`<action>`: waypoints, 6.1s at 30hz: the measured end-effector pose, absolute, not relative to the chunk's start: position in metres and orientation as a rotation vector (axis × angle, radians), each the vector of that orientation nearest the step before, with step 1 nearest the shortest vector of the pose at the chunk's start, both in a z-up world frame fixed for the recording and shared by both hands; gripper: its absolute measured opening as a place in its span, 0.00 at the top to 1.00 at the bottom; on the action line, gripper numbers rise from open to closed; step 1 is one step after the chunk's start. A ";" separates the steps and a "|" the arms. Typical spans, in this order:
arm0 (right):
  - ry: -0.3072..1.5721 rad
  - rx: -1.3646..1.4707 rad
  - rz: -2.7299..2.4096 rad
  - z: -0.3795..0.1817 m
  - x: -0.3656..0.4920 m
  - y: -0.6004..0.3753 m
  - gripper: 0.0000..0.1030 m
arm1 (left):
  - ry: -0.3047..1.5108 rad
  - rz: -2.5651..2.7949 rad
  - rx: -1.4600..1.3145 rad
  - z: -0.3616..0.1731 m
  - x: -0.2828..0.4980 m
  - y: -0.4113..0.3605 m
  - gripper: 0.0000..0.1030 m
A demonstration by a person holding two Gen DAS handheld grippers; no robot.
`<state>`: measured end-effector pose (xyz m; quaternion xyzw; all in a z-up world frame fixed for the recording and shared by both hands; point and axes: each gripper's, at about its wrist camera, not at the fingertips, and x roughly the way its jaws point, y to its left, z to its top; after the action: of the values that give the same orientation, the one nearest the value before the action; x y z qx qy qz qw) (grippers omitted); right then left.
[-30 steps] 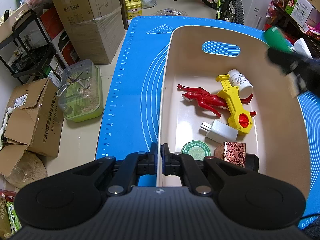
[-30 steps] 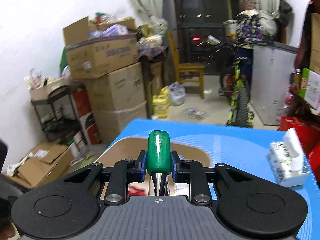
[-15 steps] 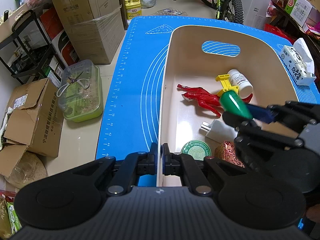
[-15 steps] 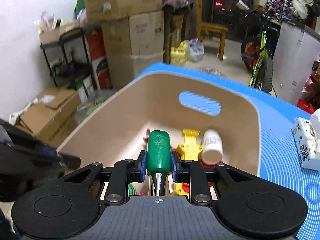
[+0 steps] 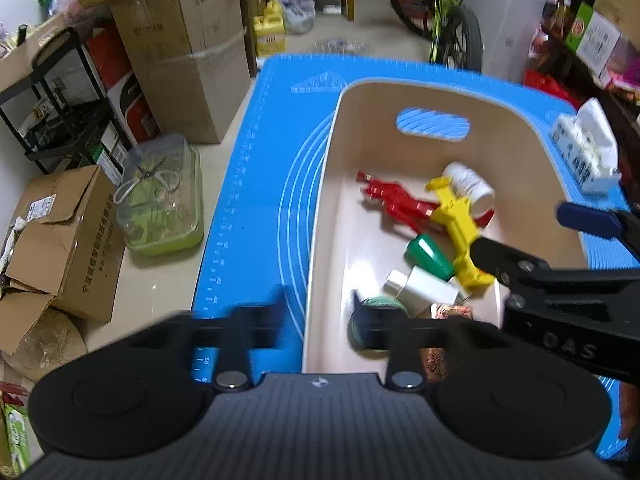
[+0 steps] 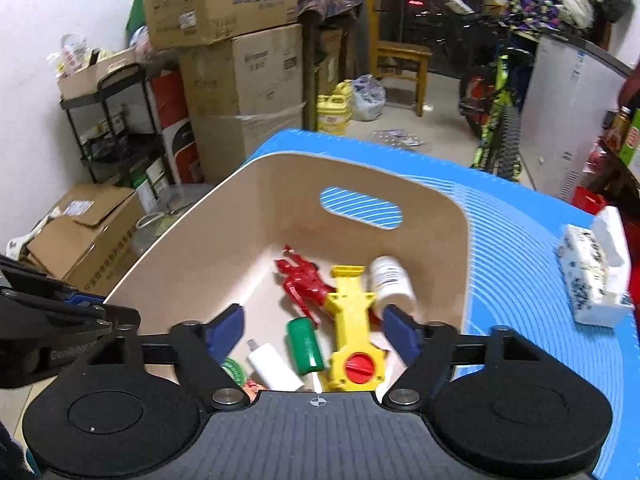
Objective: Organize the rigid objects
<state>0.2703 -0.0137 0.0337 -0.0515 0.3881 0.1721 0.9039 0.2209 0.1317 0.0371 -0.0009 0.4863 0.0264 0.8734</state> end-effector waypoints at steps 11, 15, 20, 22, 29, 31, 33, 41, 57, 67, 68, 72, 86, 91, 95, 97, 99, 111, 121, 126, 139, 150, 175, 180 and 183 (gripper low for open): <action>0.742 -0.046 0.273 0.073 0.229 -0.060 0.02 | 0.913 0.098 -0.009 0.075 0.187 0.116 0.25; 0.717 -0.006 0.249 0.090 0.212 -0.080 0.02 | 0.884 0.086 0.011 0.090 0.171 0.108 0.24; 0.688 0.038 0.226 0.111 0.184 -0.103 0.02 | 0.841 0.089 0.007 0.109 0.145 0.097 0.24; 0.676 0.042 0.220 0.119 0.172 -0.110 0.02 | 0.821 0.100 0.012 0.117 0.134 0.092 0.24; 0.636 0.046 0.206 0.143 0.121 -0.137 0.02 | 0.757 0.100 -0.007 0.143 0.097 0.077 0.23; 0.627 0.045 0.201 0.146 0.106 -0.143 0.02 | 0.740 0.102 -0.006 0.147 0.087 0.073 0.22; 0.616 0.040 0.196 0.150 0.091 -0.150 0.02 | 0.725 0.099 -0.006 0.150 0.077 0.068 0.22; 0.585 0.039 0.179 0.153 0.039 -0.169 0.02 | 0.691 0.080 0.009 0.146 0.042 0.048 0.19; 0.581 0.074 0.161 0.109 -0.022 -0.183 0.02 | 0.685 0.045 0.048 0.096 -0.001 0.019 0.17; 0.561 0.031 0.121 0.079 -0.045 -0.186 0.02 | 0.676 0.064 0.069 0.060 -0.024 0.015 0.16; 0.553 0.018 0.120 0.075 -0.049 -0.184 0.02 | 0.677 0.064 0.068 0.058 -0.025 0.016 0.16; 0.532 -0.012 0.132 0.062 -0.061 -0.178 0.02 | 0.681 0.055 0.053 0.051 -0.027 0.017 0.16; 0.499 0.014 0.150 0.043 -0.070 -0.172 0.02 | 0.661 0.019 0.060 0.033 -0.032 0.010 0.16; 0.521 0.027 0.140 0.039 -0.065 -0.176 0.02 | 0.671 0.003 0.067 0.029 -0.031 0.009 0.16; 0.520 0.031 0.136 0.038 -0.066 -0.174 0.02 | 0.672 0.001 0.062 0.028 -0.031 0.011 0.16; 0.518 0.026 0.135 0.038 -0.066 -0.173 0.02 | 0.671 0.003 0.064 0.028 -0.031 0.011 0.16; 0.516 0.021 0.137 0.038 -0.066 -0.172 0.02 | 0.670 0.005 0.065 0.028 -0.031 0.011 0.16; 0.509 0.020 0.133 0.038 -0.067 -0.173 0.02 | 0.668 0.004 0.063 0.028 -0.032 0.011 0.16; 0.509 0.020 0.134 0.038 -0.067 -0.174 0.02 | 0.667 0.007 0.065 0.028 -0.032 0.011 0.16; 0.509 0.020 0.133 0.038 -0.067 -0.173 0.02 | 0.666 0.008 0.065 0.029 -0.032 0.011 0.16; 0.509 0.019 0.133 0.038 -0.067 -0.174 0.02 | 0.661 0.009 0.065 0.031 -0.032 0.011 0.16; 0.508 0.018 0.133 0.038 -0.067 -0.174 0.02 | 0.659 0.009 0.065 0.032 -0.032 0.011 0.16; 0.508 0.018 0.133 0.037 -0.067 -0.173 0.02 | 0.656 0.009 0.064 0.032 -0.033 0.011 0.16; 0.508 0.017 0.133 0.037 -0.067 -0.173 0.02 | 0.655 0.009 0.064 0.032 -0.032 0.011 0.16; 0.509 0.017 0.133 0.037 -0.067 -0.173 0.02 | 0.655 0.009 0.064 0.031 -0.033 0.011 0.16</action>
<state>-0.0671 -0.1732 0.0373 0.0085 0.2517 0.0657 0.9655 -0.0329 0.0114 0.0314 0.0313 0.3217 0.0044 0.9463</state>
